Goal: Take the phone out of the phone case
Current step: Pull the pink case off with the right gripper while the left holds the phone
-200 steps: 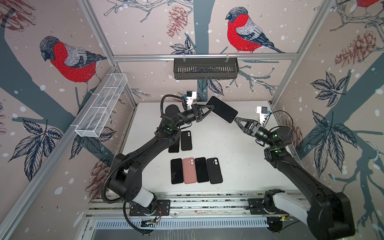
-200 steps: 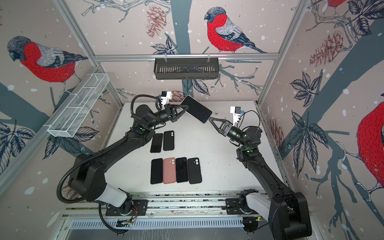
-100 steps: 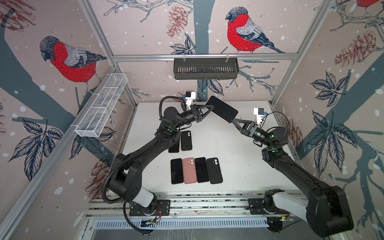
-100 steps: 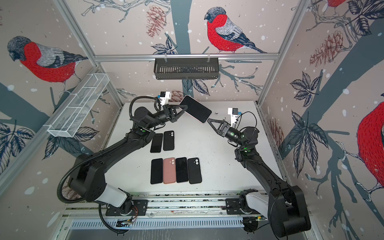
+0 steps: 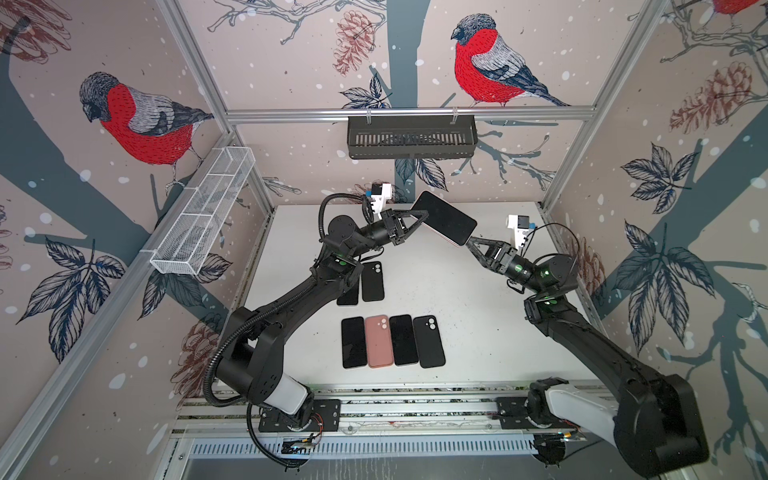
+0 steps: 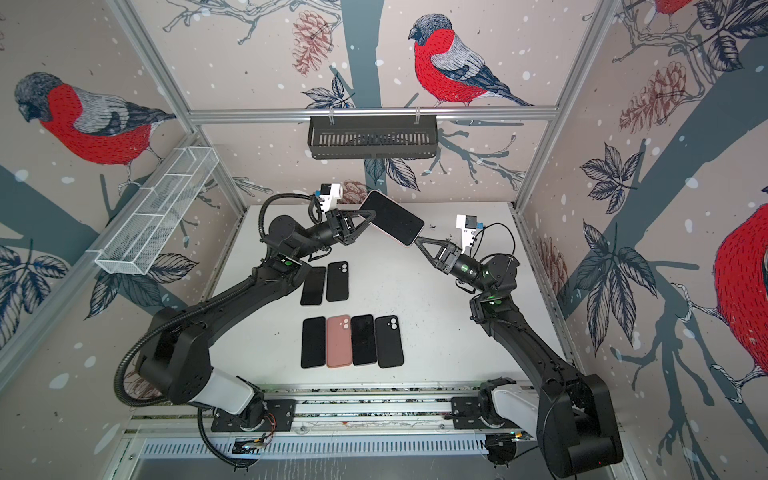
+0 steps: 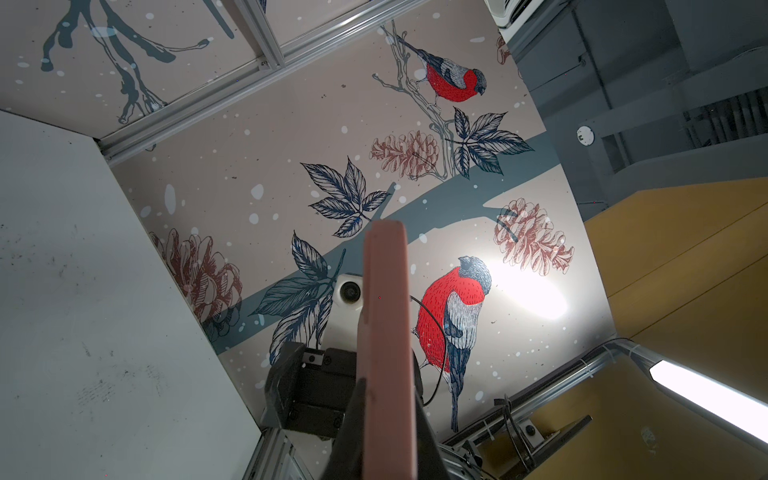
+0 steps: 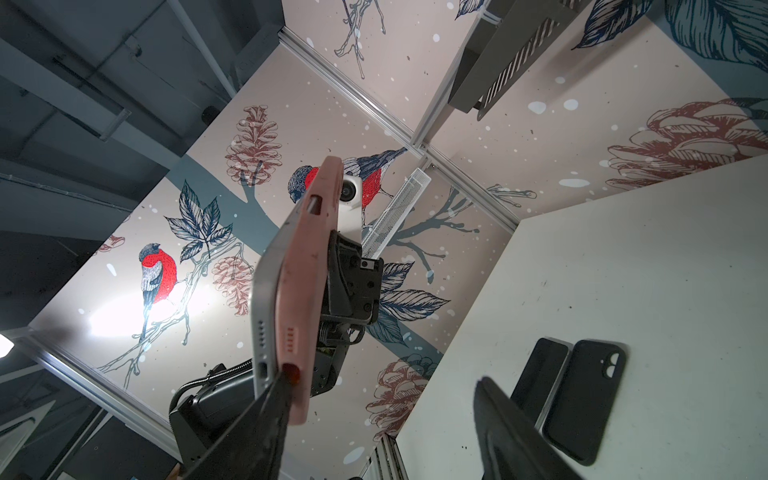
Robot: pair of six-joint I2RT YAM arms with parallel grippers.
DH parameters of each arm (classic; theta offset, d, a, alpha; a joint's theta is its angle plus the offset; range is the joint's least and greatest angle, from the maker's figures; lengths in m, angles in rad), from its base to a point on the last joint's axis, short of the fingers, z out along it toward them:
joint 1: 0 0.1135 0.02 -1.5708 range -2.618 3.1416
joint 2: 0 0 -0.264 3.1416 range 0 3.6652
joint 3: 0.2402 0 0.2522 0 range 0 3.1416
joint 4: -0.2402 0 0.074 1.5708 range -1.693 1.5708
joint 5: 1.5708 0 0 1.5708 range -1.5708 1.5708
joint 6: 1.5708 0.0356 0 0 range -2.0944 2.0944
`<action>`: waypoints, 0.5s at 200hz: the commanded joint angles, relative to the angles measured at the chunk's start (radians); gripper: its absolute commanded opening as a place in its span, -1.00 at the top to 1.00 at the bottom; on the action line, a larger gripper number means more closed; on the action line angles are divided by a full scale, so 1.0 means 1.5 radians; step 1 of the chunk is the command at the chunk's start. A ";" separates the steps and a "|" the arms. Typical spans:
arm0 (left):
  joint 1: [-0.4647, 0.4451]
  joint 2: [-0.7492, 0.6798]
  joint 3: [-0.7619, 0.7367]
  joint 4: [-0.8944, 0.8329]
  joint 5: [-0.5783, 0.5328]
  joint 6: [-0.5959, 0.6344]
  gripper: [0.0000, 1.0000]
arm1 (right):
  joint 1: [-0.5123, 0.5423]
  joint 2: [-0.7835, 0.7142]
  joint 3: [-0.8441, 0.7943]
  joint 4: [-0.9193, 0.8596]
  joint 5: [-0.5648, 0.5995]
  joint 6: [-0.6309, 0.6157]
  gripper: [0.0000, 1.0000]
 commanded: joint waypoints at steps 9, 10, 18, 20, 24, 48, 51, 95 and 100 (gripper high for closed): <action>-0.013 -0.008 0.005 0.057 0.017 0.008 1.00 | 0.005 0.007 0.005 0.016 0.001 -0.003 -0.41; -0.013 -0.008 0.005 0.057 0.018 0.008 1.00 | 0.005 0.007 0.006 0.016 0.001 -0.004 -0.41; -0.016 -0.008 0.005 0.057 0.018 0.010 1.00 | 0.005 0.009 0.008 0.004 0.003 -0.008 -0.41; -0.016 -0.007 0.005 0.058 0.018 0.009 1.00 | 0.004 0.010 0.010 0.001 0.003 -0.010 -0.41; -0.016 -0.007 0.005 0.060 0.018 0.009 1.00 | 0.005 0.010 0.011 -0.007 0.003 -0.014 -0.41; -0.024 -0.007 0.007 0.057 0.021 0.016 1.00 | 0.004 0.017 0.013 -0.019 0.011 -0.017 -0.40; -0.025 -0.007 0.008 0.054 0.022 0.018 1.00 | 0.004 0.018 0.014 -0.019 0.011 -0.017 -0.40; -0.032 0.000 0.002 0.023 0.043 0.041 1.00 | -0.022 0.029 0.016 0.001 0.005 0.013 -0.38; -0.032 0.000 -0.001 0.018 0.044 0.045 1.00 | -0.025 0.030 0.016 0.010 -0.001 0.021 -0.37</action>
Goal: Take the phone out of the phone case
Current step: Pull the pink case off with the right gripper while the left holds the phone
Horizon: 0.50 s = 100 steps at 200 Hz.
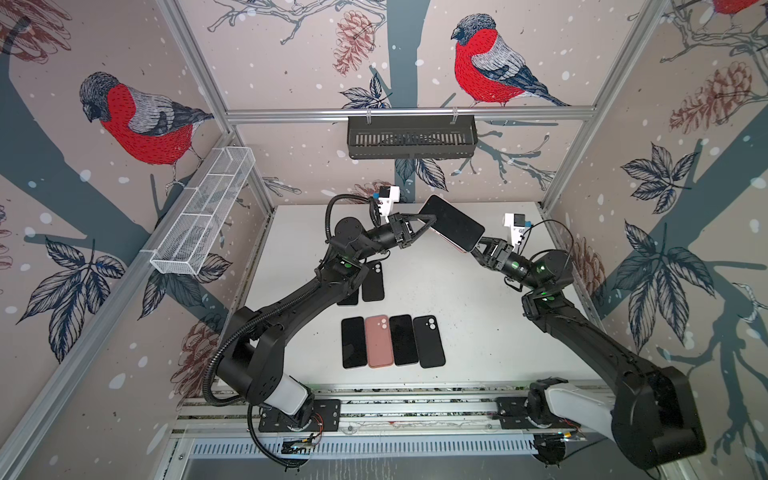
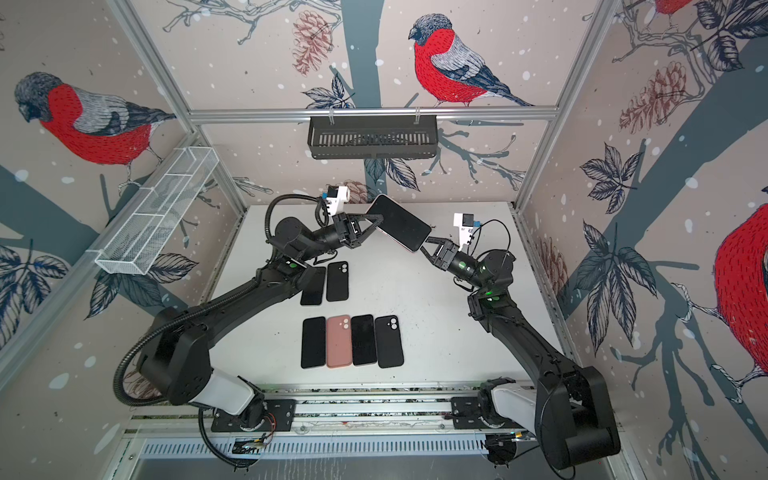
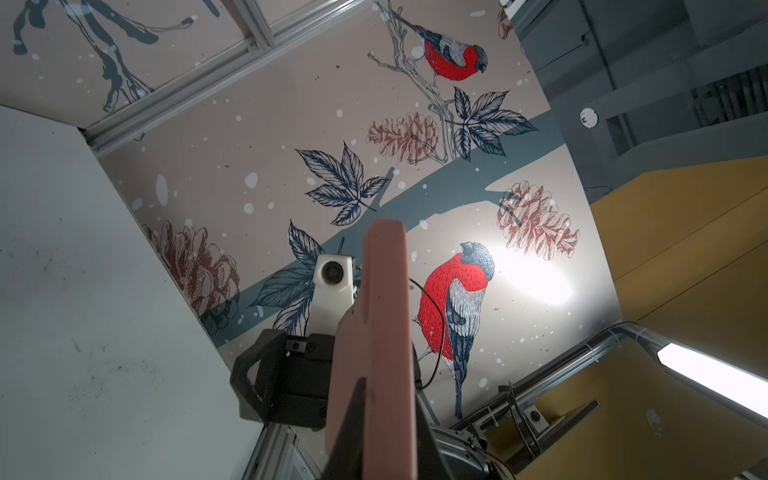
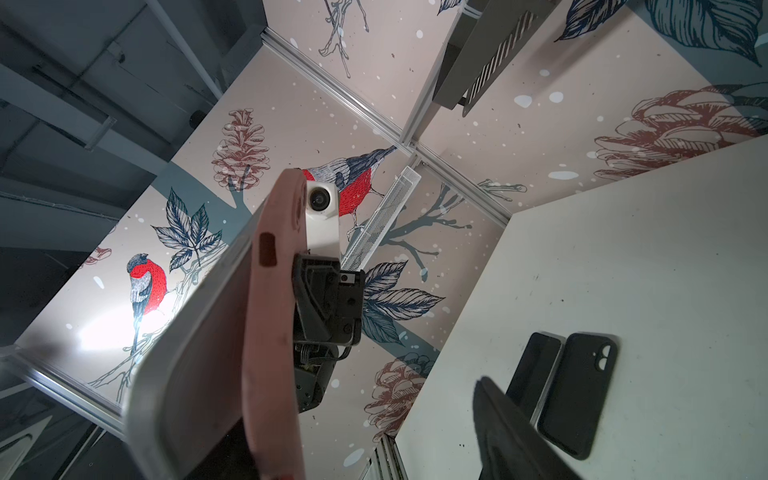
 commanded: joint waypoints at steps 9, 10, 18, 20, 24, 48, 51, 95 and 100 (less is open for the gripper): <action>-0.001 -0.001 -0.007 0.033 0.044 0.016 1.00 | -0.019 0.009 0.000 0.040 -0.011 0.031 -0.35; 0.000 -0.001 -0.007 0.032 0.044 0.016 1.00 | -0.020 0.009 0.000 0.041 -0.012 0.031 -0.34; 0.000 0.001 -0.011 0.032 0.044 0.017 1.00 | -0.021 0.010 -0.002 0.044 -0.017 0.034 -0.28; 0.001 0.001 -0.012 0.033 0.044 0.015 1.00 | -0.021 0.009 -0.003 0.044 -0.018 0.034 -0.26; 0.001 0.003 -0.013 0.036 0.045 0.014 1.00 | -0.021 0.010 -0.004 0.044 -0.021 0.034 -0.23; 0.010 0.013 -0.010 0.034 0.054 0.014 1.00 | -0.022 0.005 -0.020 0.056 -0.030 0.048 0.08; 0.012 0.015 -0.010 0.032 0.056 0.014 1.00 | -0.022 0.004 -0.022 0.057 -0.031 0.049 0.14; 0.022 0.057 0.002 -0.019 0.071 0.040 1.00 | -0.027 -0.022 -0.055 0.021 -0.039 0.043 0.79; 0.025 0.066 0.006 -0.027 0.075 0.046 1.00 | -0.027 -0.024 -0.059 0.016 -0.036 0.039 0.84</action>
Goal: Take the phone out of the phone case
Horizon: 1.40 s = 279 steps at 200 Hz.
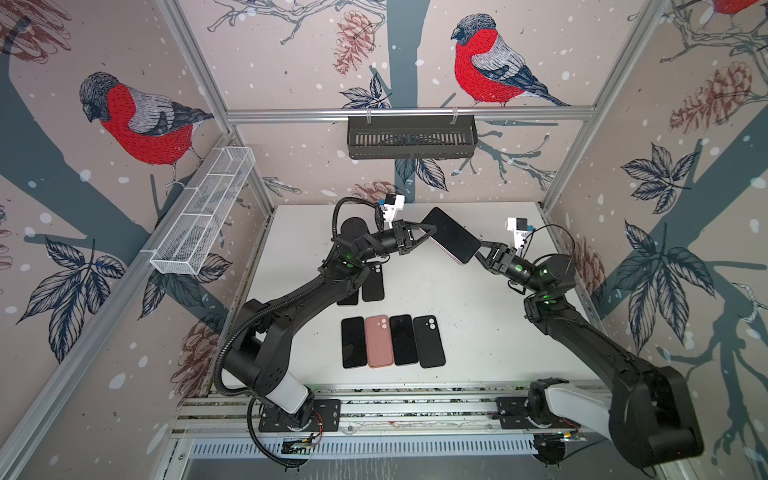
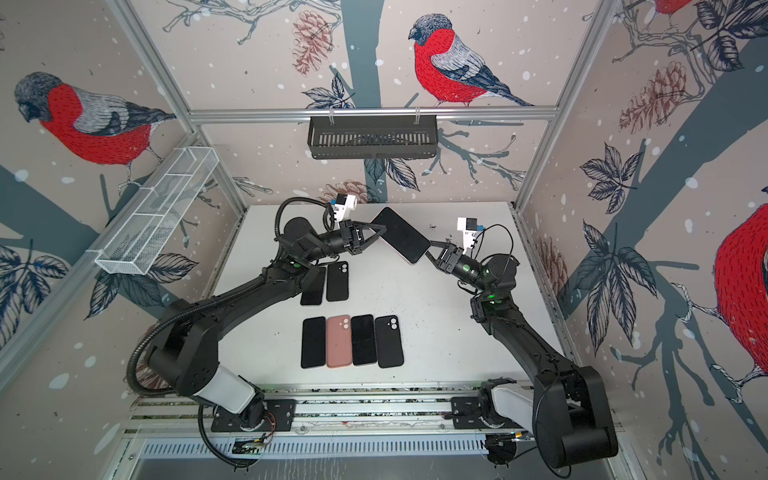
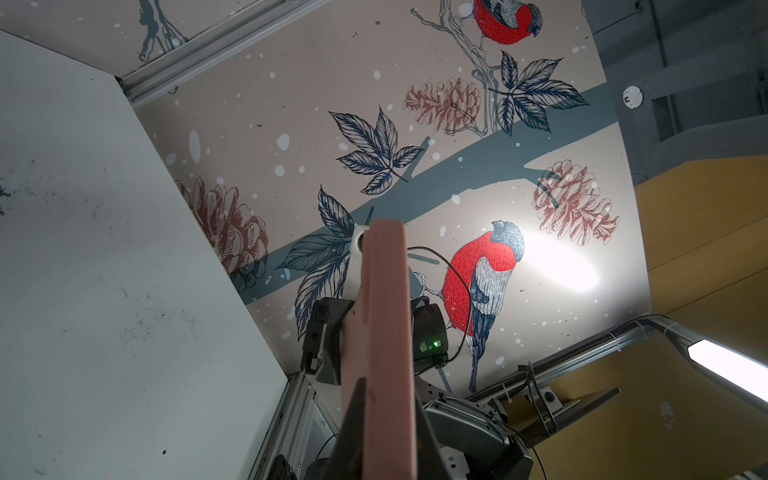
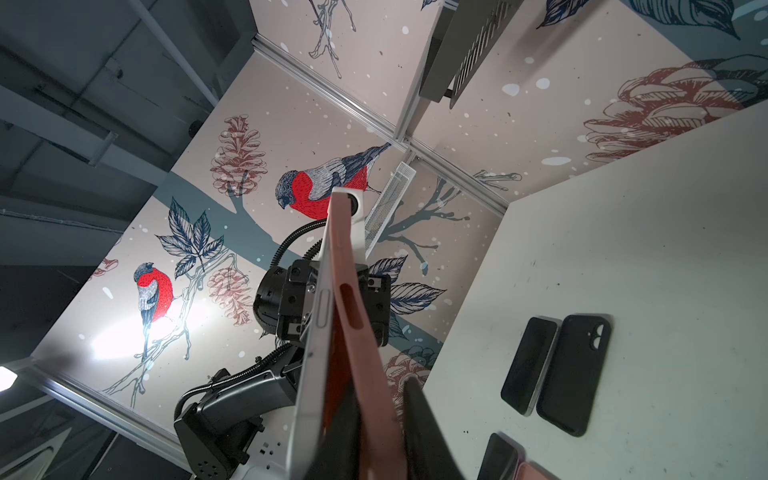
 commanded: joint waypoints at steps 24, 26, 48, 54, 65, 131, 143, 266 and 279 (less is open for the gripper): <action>0.011 0.070 0.022 -0.005 0.021 0.036 0.60 | -0.001 -0.027 -0.039 -0.045 0.018 -0.017 0.97; 0.012 0.074 0.023 -0.007 0.021 0.039 0.52 | -0.002 -0.028 -0.041 -0.047 0.020 -0.017 0.97; 0.014 0.110 0.036 -0.029 0.000 0.069 -0.07 | -0.005 -0.037 -0.070 -0.057 0.042 -0.018 1.00; 0.014 0.117 0.039 -0.032 -0.005 0.078 -0.19 | -0.005 -0.038 -0.077 -0.062 0.047 -0.018 1.00; 0.015 0.131 0.041 -0.027 -0.018 0.089 -0.31 | -0.004 -0.041 -0.088 -0.073 0.059 -0.024 1.00; 0.050 0.132 0.030 -0.119 -0.134 0.232 -0.57 | -0.008 -0.016 -0.140 -0.116 0.122 -0.035 1.00; 0.049 0.112 0.044 -0.197 -0.169 0.302 -0.58 | -0.008 -0.008 -0.149 -0.113 0.129 -0.034 1.00; -0.219 0.125 0.283 -0.804 -0.470 0.789 -0.68 | 0.026 0.061 -0.152 -0.096 0.166 -0.026 1.00; -0.227 0.132 0.286 -0.807 -0.469 0.791 -0.66 | 0.030 0.061 -0.150 -0.099 0.167 -0.026 1.00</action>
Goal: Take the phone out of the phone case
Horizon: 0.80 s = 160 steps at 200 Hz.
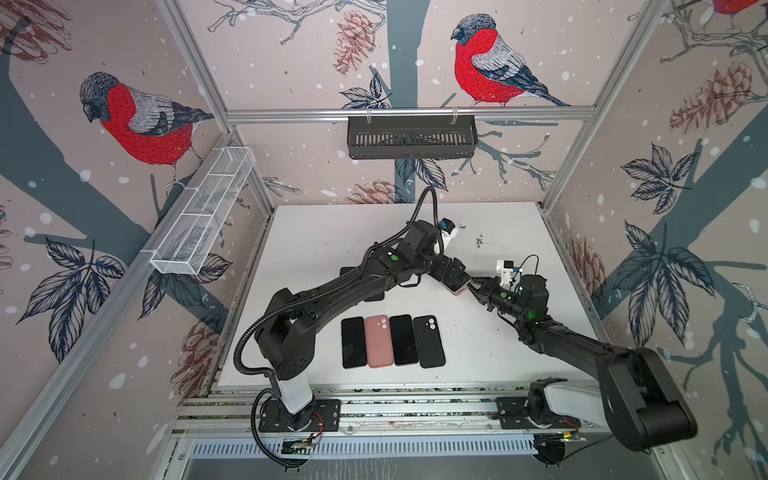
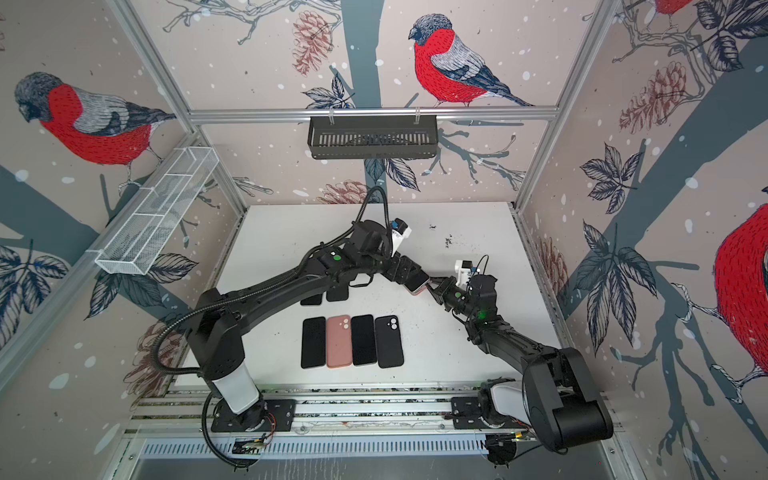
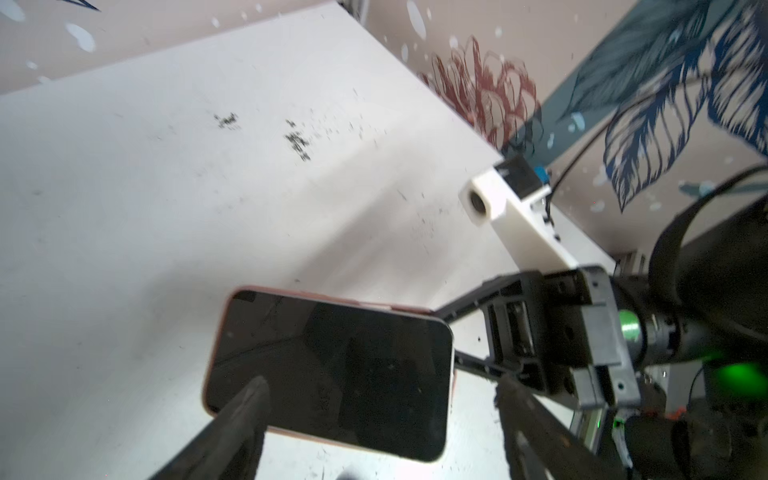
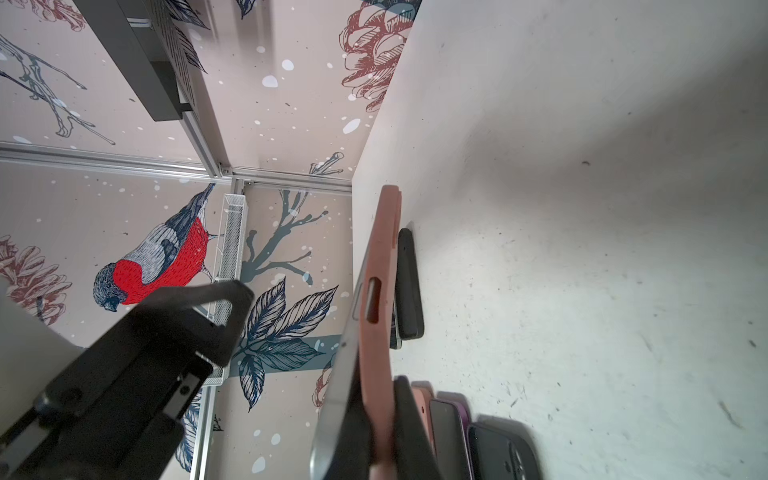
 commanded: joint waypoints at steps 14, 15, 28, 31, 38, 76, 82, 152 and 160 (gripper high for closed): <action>-0.019 0.015 0.010 -0.055 -0.021 0.038 -0.65 | 0.007 -0.001 0.011 0.043 0.006 -0.005 1.00; -0.019 0.015 0.011 -0.055 -0.020 0.039 -0.65 | 0.007 -0.001 0.011 0.043 0.006 -0.005 1.00; -0.027 0.023 0.009 -0.052 -0.015 0.040 -0.64 | 0.008 -0.002 0.012 0.039 0.007 -0.006 1.00; -0.028 0.025 0.010 -0.053 -0.018 0.040 -0.63 | 0.008 -0.003 0.012 0.039 0.007 -0.006 1.00; -0.032 0.032 0.013 -0.058 -0.028 0.040 -0.62 | 0.009 -0.003 0.011 0.038 0.008 -0.006 1.00; -0.036 0.045 0.005 -0.039 -0.025 0.029 -0.58 | 0.011 -0.012 0.010 0.026 0.011 -0.010 1.00; -0.036 0.046 0.004 -0.034 -0.028 0.027 -0.57 | 0.011 -0.012 0.010 0.024 0.012 -0.010 1.00; -0.039 0.067 0.017 -0.039 -0.131 0.017 -0.33 | 0.020 -0.017 0.009 0.023 0.014 -0.007 1.00; -0.042 0.069 0.017 -0.042 -0.160 0.014 -0.28 | 0.021 -0.017 0.009 0.025 0.015 -0.005 1.00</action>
